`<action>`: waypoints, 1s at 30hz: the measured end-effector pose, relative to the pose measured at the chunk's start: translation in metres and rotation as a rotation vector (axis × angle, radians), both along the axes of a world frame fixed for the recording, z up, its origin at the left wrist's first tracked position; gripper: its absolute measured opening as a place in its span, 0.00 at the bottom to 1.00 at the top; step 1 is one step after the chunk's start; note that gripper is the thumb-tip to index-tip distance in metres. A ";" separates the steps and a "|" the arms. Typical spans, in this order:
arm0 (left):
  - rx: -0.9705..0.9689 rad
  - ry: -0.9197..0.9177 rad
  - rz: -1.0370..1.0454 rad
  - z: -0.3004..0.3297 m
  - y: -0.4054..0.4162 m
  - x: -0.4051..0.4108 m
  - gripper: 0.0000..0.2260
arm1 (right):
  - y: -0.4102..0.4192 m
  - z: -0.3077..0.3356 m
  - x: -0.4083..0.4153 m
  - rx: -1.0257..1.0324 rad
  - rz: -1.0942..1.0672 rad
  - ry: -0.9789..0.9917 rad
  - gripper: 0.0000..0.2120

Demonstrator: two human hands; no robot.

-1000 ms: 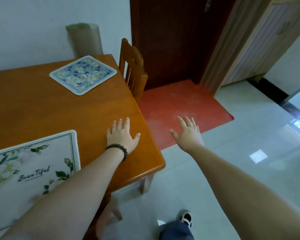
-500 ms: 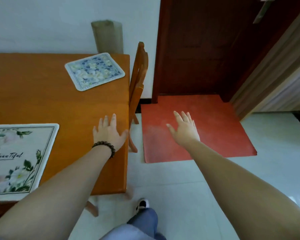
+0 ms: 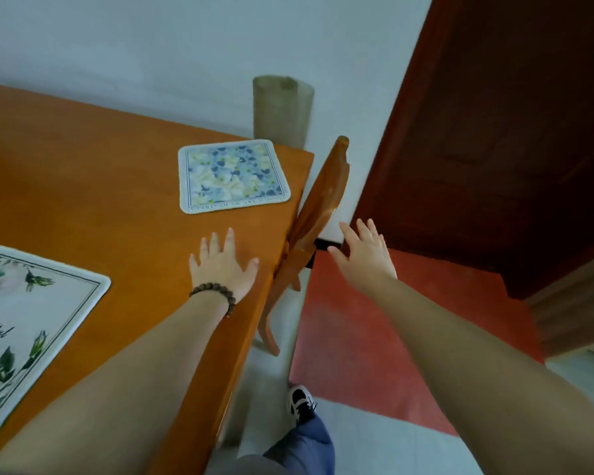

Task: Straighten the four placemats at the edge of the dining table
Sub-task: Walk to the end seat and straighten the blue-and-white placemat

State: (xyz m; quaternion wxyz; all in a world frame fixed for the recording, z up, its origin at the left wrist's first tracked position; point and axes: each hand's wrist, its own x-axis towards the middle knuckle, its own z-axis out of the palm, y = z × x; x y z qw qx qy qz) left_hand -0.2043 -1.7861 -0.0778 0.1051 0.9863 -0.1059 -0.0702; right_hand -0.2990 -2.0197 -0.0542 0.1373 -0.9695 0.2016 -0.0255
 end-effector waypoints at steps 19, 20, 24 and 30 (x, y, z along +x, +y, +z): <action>0.007 0.116 0.491 -0.015 -0.049 0.144 0.35 | -0.067 -0.010 0.296 -0.013 0.511 0.116 0.30; -0.003 0.124 0.521 -0.017 -0.049 0.149 0.35 | -0.067 -0.015 0.308 -0.010 0.541 0.124 0.30; -0.044 0.156 0.642 -0.028 -0.060 0.171 0.35 | -0.069 -0.034 0.357 0.040 0.680 0.155 0.29; -0.063 0.193 0.784 -0.032 -0.084 0.198 0.36 | -0.084 -0.055 0.415 0.128 0.740 0.251 0.32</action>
